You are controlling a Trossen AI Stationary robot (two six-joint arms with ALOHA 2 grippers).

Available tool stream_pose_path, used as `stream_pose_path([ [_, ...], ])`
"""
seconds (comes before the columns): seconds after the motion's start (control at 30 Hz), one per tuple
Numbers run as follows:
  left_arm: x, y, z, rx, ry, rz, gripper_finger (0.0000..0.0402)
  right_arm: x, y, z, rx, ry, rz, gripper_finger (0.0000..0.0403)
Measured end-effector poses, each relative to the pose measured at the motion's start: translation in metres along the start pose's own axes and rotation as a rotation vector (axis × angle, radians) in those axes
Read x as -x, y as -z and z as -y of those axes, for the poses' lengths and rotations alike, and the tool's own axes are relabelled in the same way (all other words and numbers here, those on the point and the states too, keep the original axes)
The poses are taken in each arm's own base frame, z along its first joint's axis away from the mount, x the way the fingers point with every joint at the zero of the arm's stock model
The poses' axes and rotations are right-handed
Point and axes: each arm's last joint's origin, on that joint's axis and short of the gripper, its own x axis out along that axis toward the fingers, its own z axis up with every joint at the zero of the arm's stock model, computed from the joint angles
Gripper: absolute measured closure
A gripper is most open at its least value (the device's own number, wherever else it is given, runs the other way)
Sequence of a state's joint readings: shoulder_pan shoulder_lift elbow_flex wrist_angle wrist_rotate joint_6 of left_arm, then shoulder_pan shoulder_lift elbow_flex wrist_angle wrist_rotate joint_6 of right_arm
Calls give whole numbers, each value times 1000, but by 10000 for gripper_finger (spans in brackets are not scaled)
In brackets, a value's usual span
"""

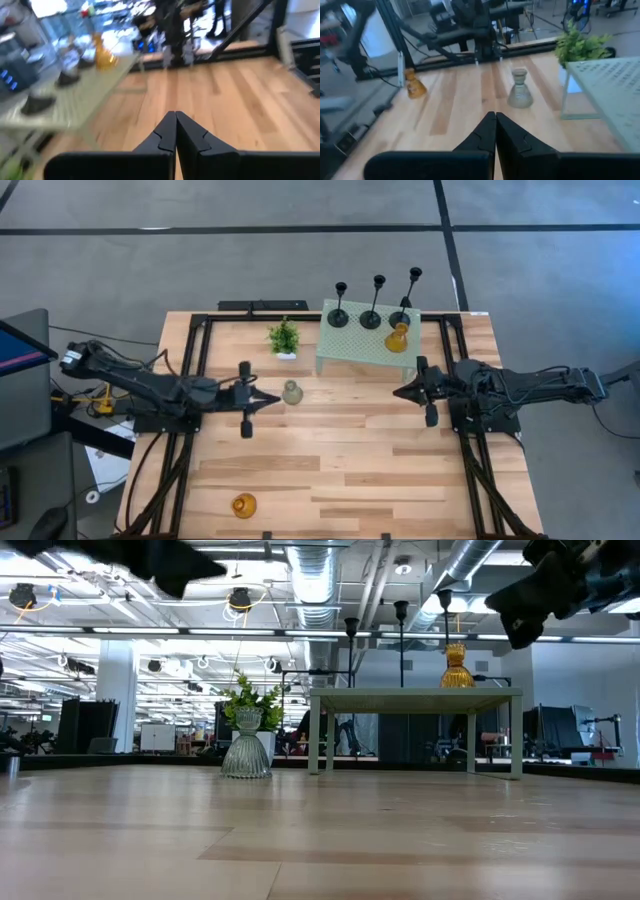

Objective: Pick & Place candle stick holders
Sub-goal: Put the white glass candle holder on the shelf

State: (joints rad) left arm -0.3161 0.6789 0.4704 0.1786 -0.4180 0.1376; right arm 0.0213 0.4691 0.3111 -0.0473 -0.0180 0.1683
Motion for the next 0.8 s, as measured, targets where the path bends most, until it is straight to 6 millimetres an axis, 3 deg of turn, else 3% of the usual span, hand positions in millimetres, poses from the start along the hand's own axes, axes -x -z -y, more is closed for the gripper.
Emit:
stream_pose_path([
  [0.17, 6, 31, 14, 71, -34, -83, 400, -11, 2, -6, -92, -37, -23, 403],
  [0.4, 12, 65, 21, 200, -103, -158, 400, -31, 3, -13, -34, -48, -28, 403],
  [0.53, 14, 83, 22, 187, -112, -201, 400, -37, -2, -15, -14, -45, -35, 403],
  [0.8, 17, 104, 18, 196, -146, -231, 371, -39, -4, -15, -13, -45, -45, 403],
])
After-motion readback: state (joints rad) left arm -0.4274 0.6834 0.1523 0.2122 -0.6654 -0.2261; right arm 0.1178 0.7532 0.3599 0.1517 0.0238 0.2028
